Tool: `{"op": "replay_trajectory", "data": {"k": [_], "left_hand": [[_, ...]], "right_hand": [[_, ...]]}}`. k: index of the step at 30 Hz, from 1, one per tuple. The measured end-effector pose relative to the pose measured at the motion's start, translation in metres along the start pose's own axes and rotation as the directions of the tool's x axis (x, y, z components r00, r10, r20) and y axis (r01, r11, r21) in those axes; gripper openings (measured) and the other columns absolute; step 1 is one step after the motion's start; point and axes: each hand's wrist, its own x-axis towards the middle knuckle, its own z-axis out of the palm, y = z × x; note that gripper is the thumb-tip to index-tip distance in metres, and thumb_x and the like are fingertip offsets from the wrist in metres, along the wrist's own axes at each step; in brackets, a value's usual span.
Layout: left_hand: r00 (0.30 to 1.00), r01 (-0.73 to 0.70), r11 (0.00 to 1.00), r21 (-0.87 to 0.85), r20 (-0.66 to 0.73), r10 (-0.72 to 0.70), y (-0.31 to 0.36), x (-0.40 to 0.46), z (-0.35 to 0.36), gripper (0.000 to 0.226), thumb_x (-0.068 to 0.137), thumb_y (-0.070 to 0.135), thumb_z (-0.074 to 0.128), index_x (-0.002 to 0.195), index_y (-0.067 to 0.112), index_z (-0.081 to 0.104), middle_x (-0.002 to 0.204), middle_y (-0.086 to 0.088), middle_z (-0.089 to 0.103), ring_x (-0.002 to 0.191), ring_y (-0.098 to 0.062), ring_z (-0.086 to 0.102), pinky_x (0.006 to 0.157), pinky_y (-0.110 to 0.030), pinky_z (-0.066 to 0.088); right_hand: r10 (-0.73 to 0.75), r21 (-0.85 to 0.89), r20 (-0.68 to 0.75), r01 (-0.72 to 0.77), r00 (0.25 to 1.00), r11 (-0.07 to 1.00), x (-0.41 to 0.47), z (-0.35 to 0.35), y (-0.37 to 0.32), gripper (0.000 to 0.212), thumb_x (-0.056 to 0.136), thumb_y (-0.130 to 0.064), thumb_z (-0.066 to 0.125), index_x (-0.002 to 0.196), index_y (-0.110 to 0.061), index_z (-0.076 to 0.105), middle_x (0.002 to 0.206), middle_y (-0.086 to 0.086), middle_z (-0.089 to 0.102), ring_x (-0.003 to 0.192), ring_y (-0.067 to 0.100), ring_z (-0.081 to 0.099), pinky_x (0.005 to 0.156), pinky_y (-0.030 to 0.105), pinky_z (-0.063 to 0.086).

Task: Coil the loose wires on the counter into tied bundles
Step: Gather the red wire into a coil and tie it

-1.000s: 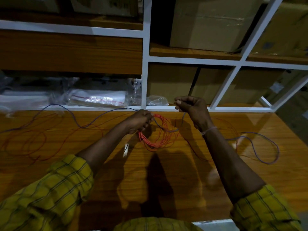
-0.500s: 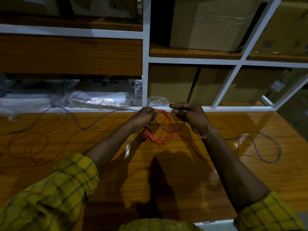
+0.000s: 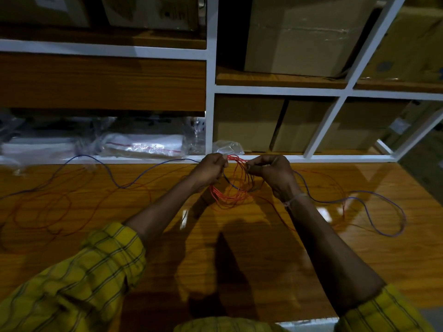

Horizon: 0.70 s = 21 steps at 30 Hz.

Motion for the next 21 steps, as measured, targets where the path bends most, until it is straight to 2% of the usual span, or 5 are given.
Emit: {"op": "replay_trajectory", "data": {"k": [4, 6, 9, 14, 21], "left_hand": [[0.999, -0.043, 0.997, 0.058, -0.01, 0.043, 0.0005, -0.0002, 0.003, 0.035, 0.111, 0.031, 0.035, 0.091, 0.012, 0.055, 0.066, 0.001, 0.041, 0.051, -0.01, 0.034, 0.045, -0.023, 0.027], [0.999, -0.05, 0.996, 0.068, -0.009, 0.051, 0.0002, 0.0006, 0.0038, 0.035, 0.111, 0.032, 0.035, 0.091, 0.013, 0.056, 0.068, 0.001, 0.042, 0.051, -0.009, 0.035, 0.045, -0.022, 0.028], [0.999, -0.052, 0.997, 0.064, -0.014, 0.053, -0.0013, 0.0024, 0.005, 0.035, 0.111, 0.032, 0.035, 0.09, 0.013, 0.056, 0.068, 0.001, 0.042, 0.051, -0.009, 0.035, 0.046, -0.022, 0.027], [0.998, -0.065, 0.995, 0.071, -0.011, 0.066, -0.0032, 0.0028, 0.0063, 0.035, 0.111, 0.032, 0.035, 0.089, 0.014, 0.055, 0.068, 0.001, 0.042, 0.051, -0.009, 0.035, 0.047, -0.023, 0.028], [0.998, -0.064, 0.996, 0.056, -0.009, 0.065, -0.0045, 0.0029, 0.0089, 0.037, 0.112, 0.035, 0.034, 0.088, 0.016, 0.054, 0.067, 0.003, 0.042, 0.051, -0.007, 0.034, 0.046, -0.023, 0.027]], "right_hand": [[0.067, 0.04, 0.002, -0.067, 0.998, 0.997, -0.0027, 0.0027, -0.0042, 0.007, 0.09, 0.009, 0.069, 0.097, 0.011, 0.072, 0.072, 0.017, 0.07, 0.052, 0.012, 0.066, 0.053, 0.023, 0.055], [0.085, 0.022, -0.011, -0.085, 0.996, 0.996, -0.004, 0.0033, -0.005, 0.009, 0.093, 0.008, 0.066, 0.099, 0.008, 0.073, 0.073, 0.016, 0.068, 0.053, 0.013, 0.064, 0.049, 0.022, 0.053], [0.036, -0.063, -0.048, -0.039, 0.998, 0.997, -0.0038, 0.004, -0.0034, 0.012, 0.089, 0.005, 0.072, 0.089, -0.005, 0.078, 0.082, 0.014, 0.075, 0.065, 0.021, 0.062, 0.061, 0.03, 0.056], [0.004, -0.126, -0.064, -0.012, 0.998, 0.992, -0.0019, -0.0012, 0.001, 0.023, 0.087, 0.008, 0.072, 0.087, -0.013, 0.081, 0.085, 0.012, 0.08, 0.08, 0.035, 0.077, 0.081, 0.043, 0.065], [-0.04, -0.186, -0.061, 0.028, 0.997, 0.982, -0.0054, 0.0007, 0.0003, 0.022, 0.093, 0.011, 0.062, 0.101, -0.001, 0.078, 0.093, 0.016, 0.079, 0.078, 0.014, 0.078, 0.07, 0.024, 0.064]]}}
